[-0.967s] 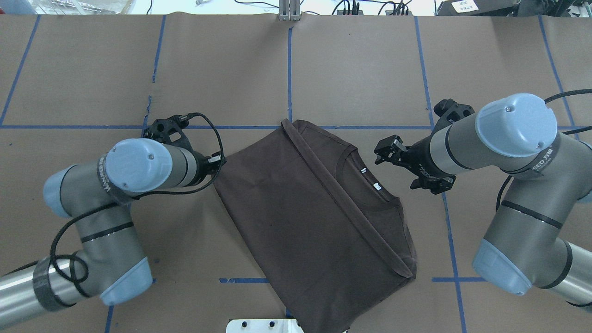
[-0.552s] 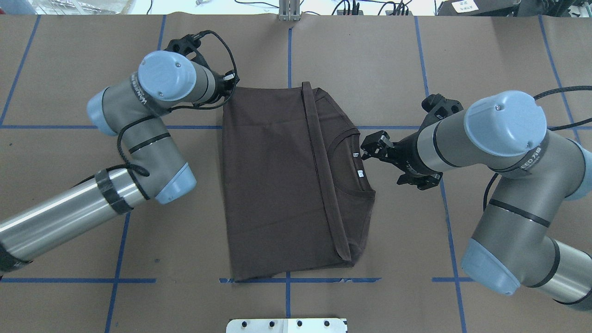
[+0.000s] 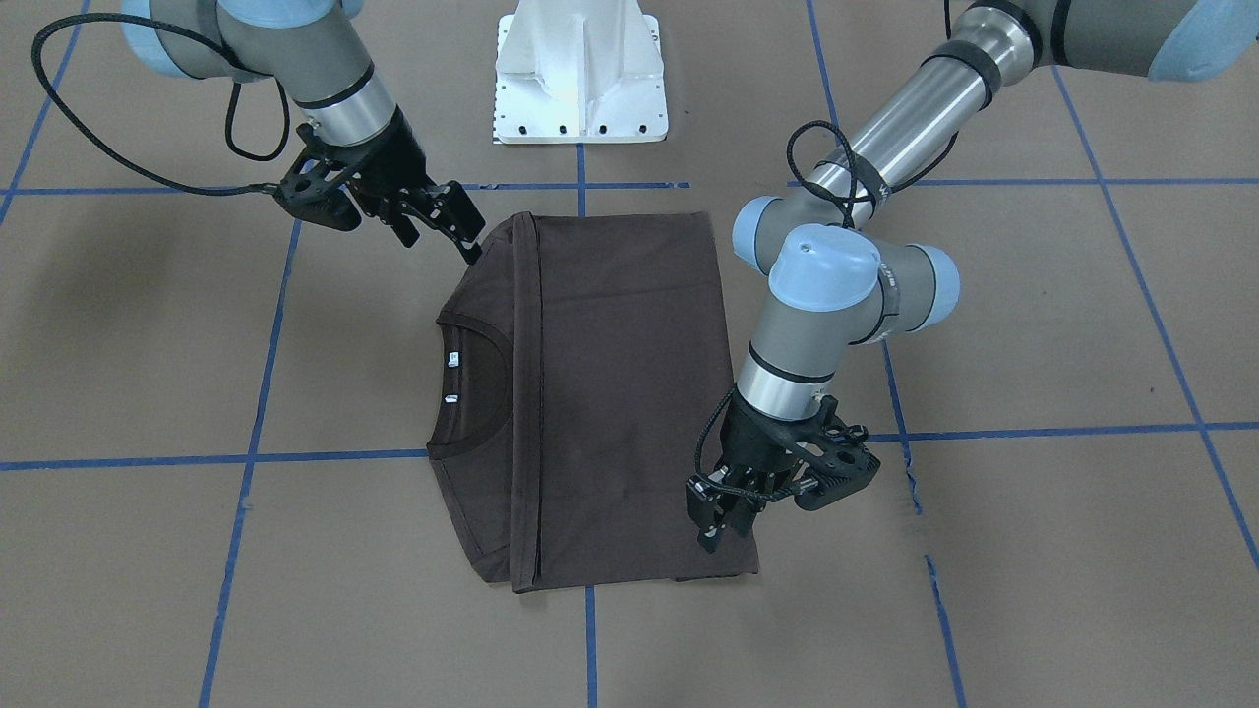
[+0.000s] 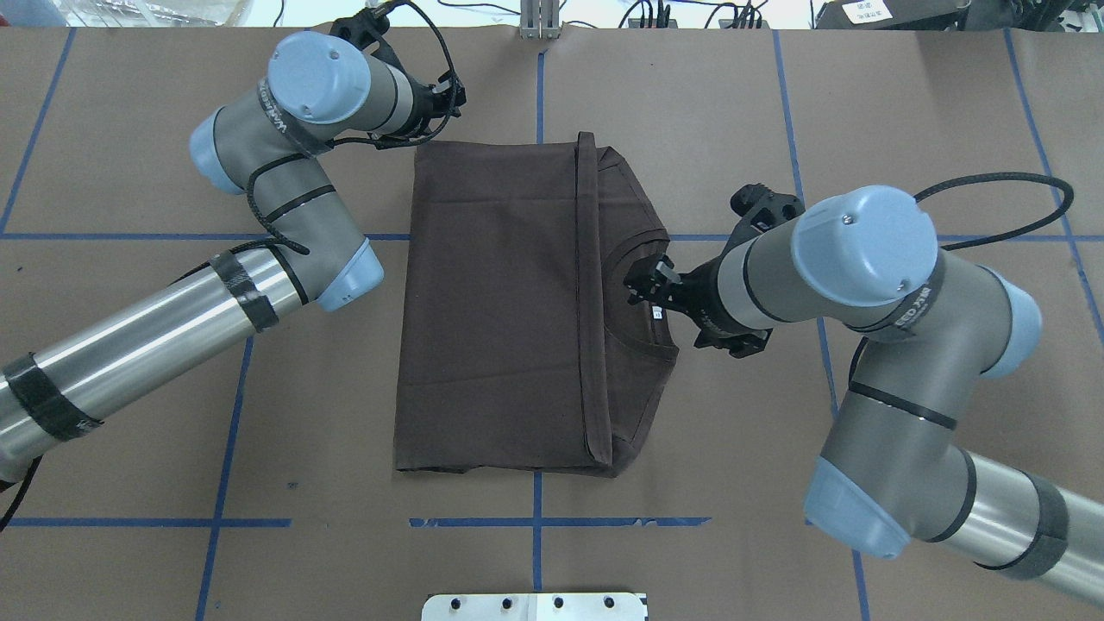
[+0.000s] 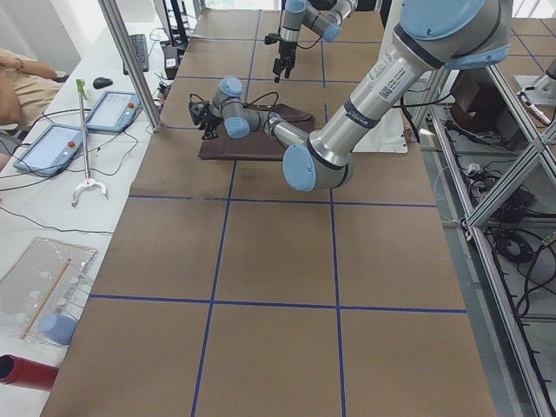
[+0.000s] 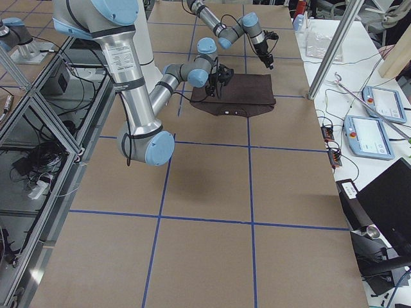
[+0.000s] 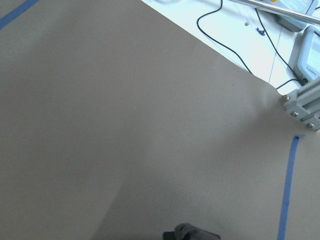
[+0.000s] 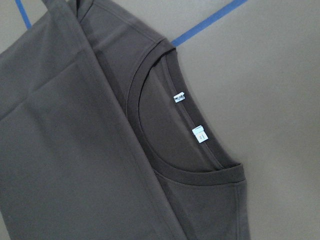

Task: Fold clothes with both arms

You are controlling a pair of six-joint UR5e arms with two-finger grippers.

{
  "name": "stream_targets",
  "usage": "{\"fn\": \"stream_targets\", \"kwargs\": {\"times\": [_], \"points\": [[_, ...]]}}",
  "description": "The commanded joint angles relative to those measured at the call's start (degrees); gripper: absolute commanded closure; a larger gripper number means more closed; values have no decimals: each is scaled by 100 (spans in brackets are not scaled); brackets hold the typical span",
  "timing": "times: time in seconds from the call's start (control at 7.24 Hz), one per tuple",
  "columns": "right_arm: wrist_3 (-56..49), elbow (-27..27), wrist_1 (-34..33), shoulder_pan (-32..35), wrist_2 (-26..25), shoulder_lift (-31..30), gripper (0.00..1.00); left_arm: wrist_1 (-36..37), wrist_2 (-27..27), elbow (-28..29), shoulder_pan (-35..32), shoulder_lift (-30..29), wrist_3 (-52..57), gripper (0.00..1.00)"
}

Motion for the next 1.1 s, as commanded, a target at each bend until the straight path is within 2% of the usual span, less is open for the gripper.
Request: {"fn": "stream_targets", "kwargs": {"times": [0.0,0.14,0.41,0.83,0.97], "points": [[-115,-406,-58,-756,-656,249,0,19,-713,-1835,-47,1158,12,39],[-638,-512,-302,-995,-702,336,0,10,-889,-2105,-116,1338,12,39],[-1659,-618,-1372,-1347,-747,774,0,212,-891,-2108,-100,1331,12,39],[-2163,-1223,-1447,-1454,-756,1101,1,256,-882,-2099,-91,1349,12,38],[-2233,-1216,-1577,-1445,-747,1050,1,291,-882,-2108,-91,1349,12,38]]}}
